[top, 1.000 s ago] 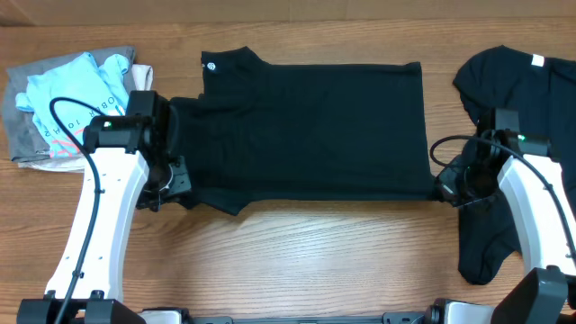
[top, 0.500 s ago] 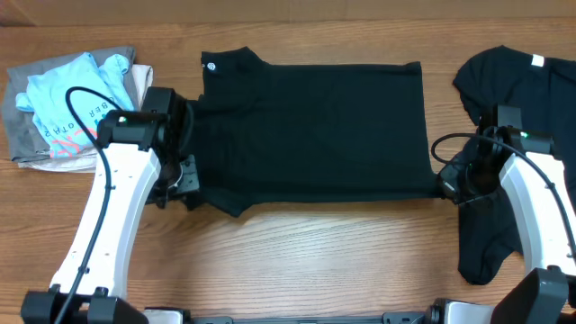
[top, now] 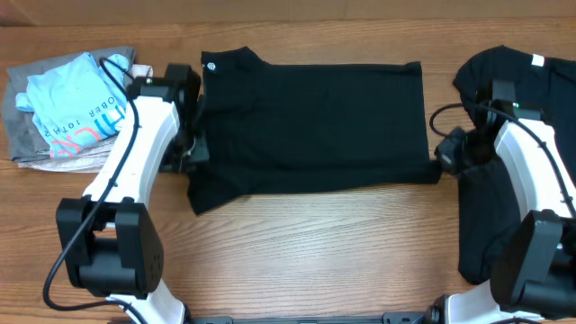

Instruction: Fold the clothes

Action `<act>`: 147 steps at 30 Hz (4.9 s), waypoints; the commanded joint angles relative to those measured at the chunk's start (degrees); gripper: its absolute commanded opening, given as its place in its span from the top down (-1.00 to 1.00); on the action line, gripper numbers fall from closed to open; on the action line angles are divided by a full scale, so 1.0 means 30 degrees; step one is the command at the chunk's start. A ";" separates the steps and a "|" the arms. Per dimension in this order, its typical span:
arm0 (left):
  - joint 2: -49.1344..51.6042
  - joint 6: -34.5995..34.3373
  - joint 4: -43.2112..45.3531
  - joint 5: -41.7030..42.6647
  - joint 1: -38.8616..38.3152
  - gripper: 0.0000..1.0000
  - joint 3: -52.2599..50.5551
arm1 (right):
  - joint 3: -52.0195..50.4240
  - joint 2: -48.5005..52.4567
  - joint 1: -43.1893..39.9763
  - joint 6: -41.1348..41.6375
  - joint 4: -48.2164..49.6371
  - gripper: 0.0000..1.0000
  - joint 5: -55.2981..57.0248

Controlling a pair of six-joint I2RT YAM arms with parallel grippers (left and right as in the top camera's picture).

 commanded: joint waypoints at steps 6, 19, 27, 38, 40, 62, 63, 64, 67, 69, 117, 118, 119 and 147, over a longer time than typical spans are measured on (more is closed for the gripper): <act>0.0466 0.0481 0.2324 -0.0481 -0.0386 0.92 0.2200 | 0.0729 0.0408 -0.0138 -0.0073 0.2331 0.92 -0.0459; 0.0882 0.1632 0.5617 -0.1574 -0.1333 0.92 0.2193 | 0.0729 0.2025 0.0393 -0.0576 0.5552 0.92 -0.0393; 0.2186 0.1625 0.6288 -0.3104 -0.1319 0.92 0.2193 | 0.0707 0.2084 0.0998 -0.0568 0.6594 0.92 -0.0386; 0.2798 0.0765 0.6710 -0.5034 -0.1086 0.92 0.2193 | 0.0707 0.2841 0.1260 -0.0583 0.7184 0.92 -0.0036; 0.2834 0.0743 0.6717 -0.5370 -0.1086 0.91 0.2193 | 0.0707 0.3104 0.1260 -0.0962 0.7366 0.92 -0.0102; 0.4233 0.0546 0.8313 -0.5763 -0.0984 0.72 0.2208 | 0.0707 0.4211 0.1260 -0.2076 0.9537 0.25 -0.1974; 0.4233 0.0554 0.8488 -0.5668 -0.0984 0.47 0.2237 | 0.0707 0.4211 0.1260 -0.2317 0.9792 -0.10 -0.2521; 0.4226 0.0619 0.8626 -0.5421 -0.0976 0.19 0.2302 | 0.0714 0.4204 0.1260 -0.2827 1.0091 -0.61 -0.3249; 0.4109 0.0772 0.7817 -0.4881 -0.0969 0.07 0.3322 | 0.1137 0.4197 0.1202 -0.4262 1.0265 -0.95 -0.5027; 0.3949 0.0729 0.6688 -0.4488 -0.0969 0.04 0.4422 | 0.1909 0.4124 0.1013 -0.4444 0.9063 -0.98 -0.5158; 0.3439 0.1231 0.5960 -0.3060 -0.0925 0.92 -0.2630 | -0.3665 0.4044 -0.1129 -0.1399 0.3767 0.92 0.1333; 0.3439 0.1246 0.5850 -0.3060 -0.0925 0.91 -0.2630 | -0.3548 0.4044 -0.1268 -0.1559 0.3541 0.92 0.1333; 0.3439 0.1253 0.5697 -0.3024 -0.0925 0.91 -0.2630 | -0.3410 0.4044 -0.1362 -0.1552 0.3249 0.92 0.1341; 0.3155 0.0772 0.3082 0.5173 -0.1078 0.92 0.1137 | 0.2419 0.4065 0.1428 -0.4918 0.0291 0.92 -0.3555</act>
